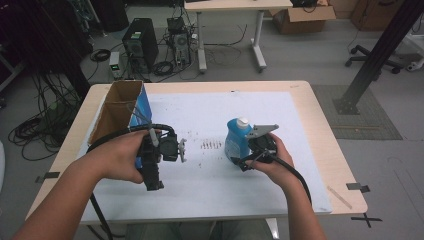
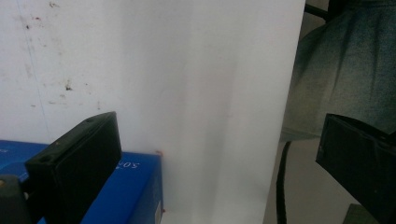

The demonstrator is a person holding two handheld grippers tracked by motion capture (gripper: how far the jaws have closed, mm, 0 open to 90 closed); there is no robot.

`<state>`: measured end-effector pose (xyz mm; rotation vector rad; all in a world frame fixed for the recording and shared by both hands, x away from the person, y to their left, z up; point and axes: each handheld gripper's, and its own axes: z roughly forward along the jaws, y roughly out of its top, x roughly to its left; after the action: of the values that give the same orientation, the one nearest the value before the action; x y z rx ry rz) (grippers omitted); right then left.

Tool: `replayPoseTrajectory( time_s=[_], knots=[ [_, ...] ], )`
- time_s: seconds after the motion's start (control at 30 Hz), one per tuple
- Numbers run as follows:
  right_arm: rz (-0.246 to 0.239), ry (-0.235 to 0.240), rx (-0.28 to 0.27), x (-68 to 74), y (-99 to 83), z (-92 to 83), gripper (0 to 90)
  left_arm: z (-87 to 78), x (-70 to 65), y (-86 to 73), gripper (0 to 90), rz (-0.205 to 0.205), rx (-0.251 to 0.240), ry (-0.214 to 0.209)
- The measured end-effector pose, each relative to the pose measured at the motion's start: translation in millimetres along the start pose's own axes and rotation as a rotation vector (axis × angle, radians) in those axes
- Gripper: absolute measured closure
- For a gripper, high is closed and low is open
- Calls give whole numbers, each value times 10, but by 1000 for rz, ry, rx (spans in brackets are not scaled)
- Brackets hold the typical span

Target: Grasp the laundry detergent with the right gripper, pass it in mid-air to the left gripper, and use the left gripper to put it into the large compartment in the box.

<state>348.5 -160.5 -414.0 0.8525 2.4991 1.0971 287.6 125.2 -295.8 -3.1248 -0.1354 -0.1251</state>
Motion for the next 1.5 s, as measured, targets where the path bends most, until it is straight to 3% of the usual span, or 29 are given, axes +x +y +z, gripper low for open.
replayPoseTrajectory(
  time_s=[0.67, 0.9, 1.1, 1.5],
  knots=[
    [61, -68, -142, 29, -52, 84, 20, -6, -7, -35, 4, -5, -1, 2],
    [78, -79, -169, 49, -67, 104, 19, -16, -10, -43, 4, -6, -3, 4],
    [101, -115, -195, 72, -97, 139, 21, -14, -9, -45, 4, -7, -3, 6],
    [98, -155, -241, 132, -105, 156, 130, -22, -5, -59, 4, -12, -10, 8]
  ],
)
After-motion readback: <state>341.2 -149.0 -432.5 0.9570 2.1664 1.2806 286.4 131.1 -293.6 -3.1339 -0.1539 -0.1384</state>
